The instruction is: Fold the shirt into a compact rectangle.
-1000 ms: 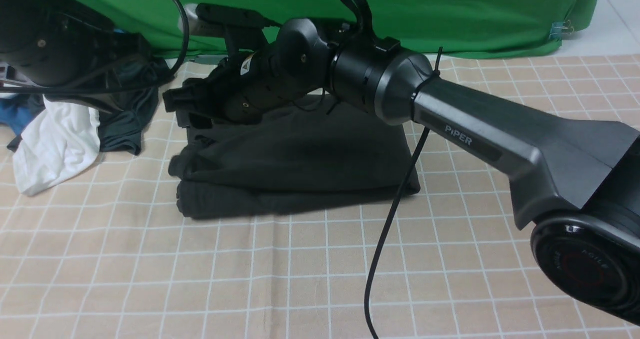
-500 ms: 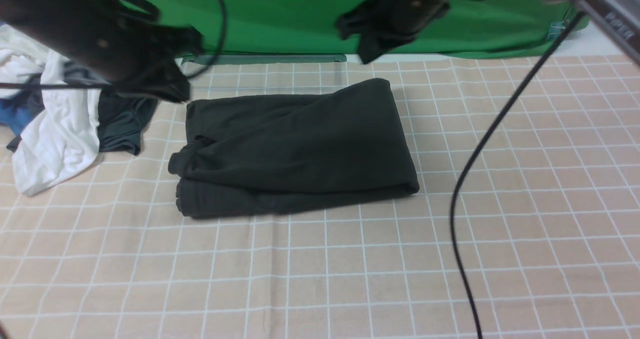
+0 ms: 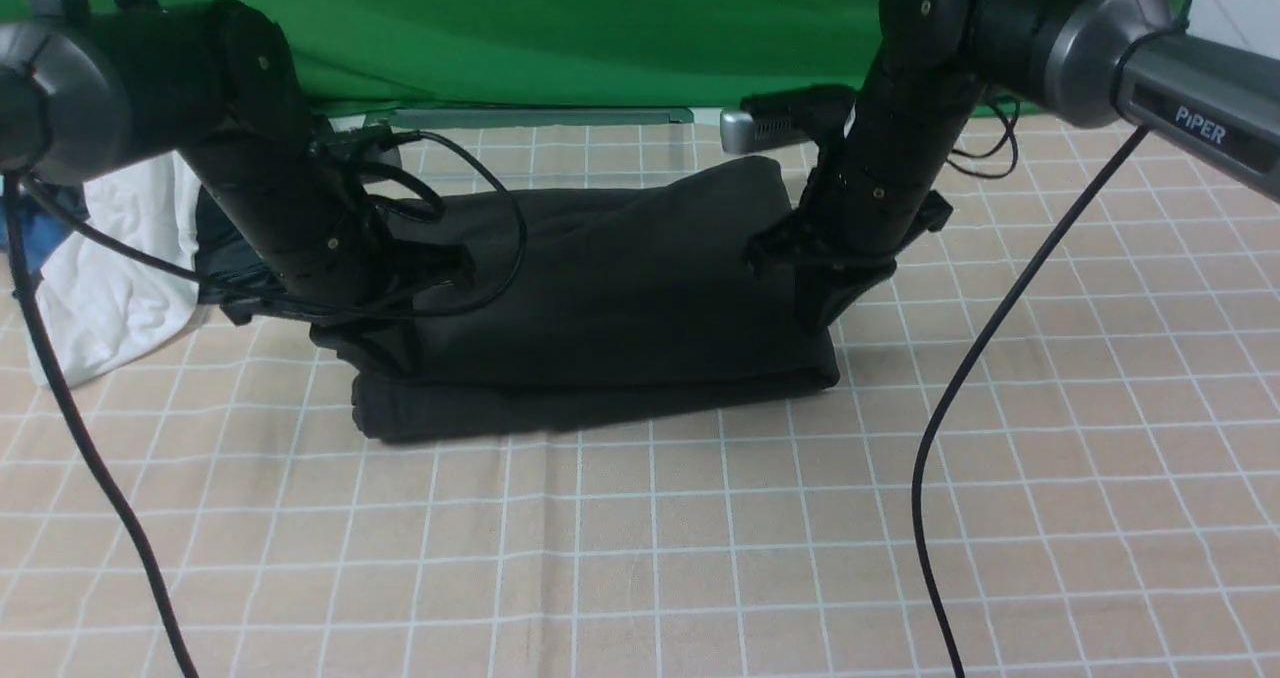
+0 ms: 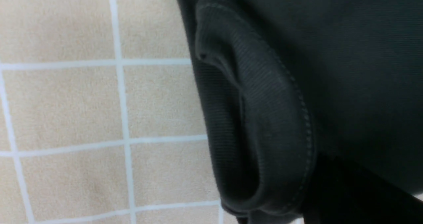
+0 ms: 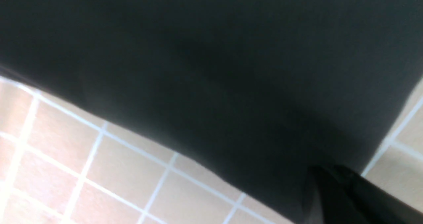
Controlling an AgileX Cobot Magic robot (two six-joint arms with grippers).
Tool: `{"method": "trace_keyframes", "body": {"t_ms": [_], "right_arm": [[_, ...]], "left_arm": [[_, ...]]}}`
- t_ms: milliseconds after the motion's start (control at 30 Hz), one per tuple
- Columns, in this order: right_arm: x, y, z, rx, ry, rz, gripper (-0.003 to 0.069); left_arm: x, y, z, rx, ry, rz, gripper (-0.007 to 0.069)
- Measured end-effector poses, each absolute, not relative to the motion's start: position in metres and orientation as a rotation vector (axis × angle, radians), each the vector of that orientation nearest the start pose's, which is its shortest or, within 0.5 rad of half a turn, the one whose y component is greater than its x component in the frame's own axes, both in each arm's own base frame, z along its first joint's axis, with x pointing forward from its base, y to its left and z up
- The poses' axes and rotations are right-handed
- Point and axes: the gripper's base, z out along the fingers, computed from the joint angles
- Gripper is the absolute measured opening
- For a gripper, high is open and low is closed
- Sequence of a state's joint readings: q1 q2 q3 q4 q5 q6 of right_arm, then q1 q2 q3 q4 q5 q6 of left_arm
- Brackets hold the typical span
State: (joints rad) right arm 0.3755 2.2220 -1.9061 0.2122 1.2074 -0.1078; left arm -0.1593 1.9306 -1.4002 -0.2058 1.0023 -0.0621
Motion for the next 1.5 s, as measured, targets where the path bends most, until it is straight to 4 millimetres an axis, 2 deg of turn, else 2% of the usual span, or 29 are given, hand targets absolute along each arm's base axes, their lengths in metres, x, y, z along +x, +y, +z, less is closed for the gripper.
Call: {"method": "trace_keyframes", "body": {"t_ms": [167, 367, 533, 667, 733, 800, 900, 1067, 1200, 1300, 1400, 1433, 1500], "right_arm": [[0.421, 0.185, 0.185, -0.636, 2.996, 0.324, 0.0038], [0.422, 0.185, 0.168, -0.641, 3.030, 0.309, 0.0038], [0.422, 0.185, 0.167, -0.644, 3.033, 0.303, 0.0038], [0.423, 0.184, 0.169, -0.649, 3.036, 0.299, 0.0038], [0.423, 0.183, 0.172, -0.647, 3.034, 0.295, 0.0038], [0.423, 0.178, 0.184, -0.638, 3.007, 0.282, 0.0038], [0.423, 0.166, 0.212, -0.604, 2.949, 0.275, 0.0038], [0.422, 0.145, 0.248, -0.541, 2.876, 0.266, 0.0038], [0.421, 0.141, 0.256, -0.530, 2.860, 0.262, 0.0038], [0.421, 0.142, 0.255, -0.532, 2.862, 0.262, 0.0038], [0.420, 0.142, 0.255, -0.534, 2.862, 0.264, 0.0038], [0.420, 0.142, 0.255, -0.534, 2.862, 0.264, 0.0038], [0.420, 0.142, 0.255, -0.534, 2.862, 0.264, 0.0041]], "left_arm": [[0.376, -0.070, 0.195, -0.064, 3.041, -0.196, 0.0019], [0.370, -0.069, 0.191, -0.081, 3.086, -0.171, 0.0019], [0.363, -0.067, 0.177, -0.122, 3.099, -0.163, 0.0019], [0.361, -0.067, 0.181, -0.120, 3.079, -0.164, 0.0019], [0.359, -0.066, 0.191, -0.111, 3.053, -0.160, 0.0019], [0.355, -0.063, 0.209, -0.088, 3.005, -0.141, 0.0019], [0.346, -0.059, 0.241, -0.086, 2.912, -0.130, 0.0019], [0.341, -0.047, 0.276, -0.145, 2.788, -0.213, 0.0019], [0.356, -0.043, 0.285, -0.086, 2.731, -0.290, 0.0019], [0.377, -0.050, 0.280, -0.026, 2.704, -0.359, 0.0019], [0.403, -0.057, 0.264, 0.012, 2.692, -0.395, 0.0022], [0.405, -0.058, 0.263, 0.013, 2.692, -0.393, 0.0022], [0.422, -0.062, 0.248, 0.046, 2.702, -0.391, 0.0044]]}}
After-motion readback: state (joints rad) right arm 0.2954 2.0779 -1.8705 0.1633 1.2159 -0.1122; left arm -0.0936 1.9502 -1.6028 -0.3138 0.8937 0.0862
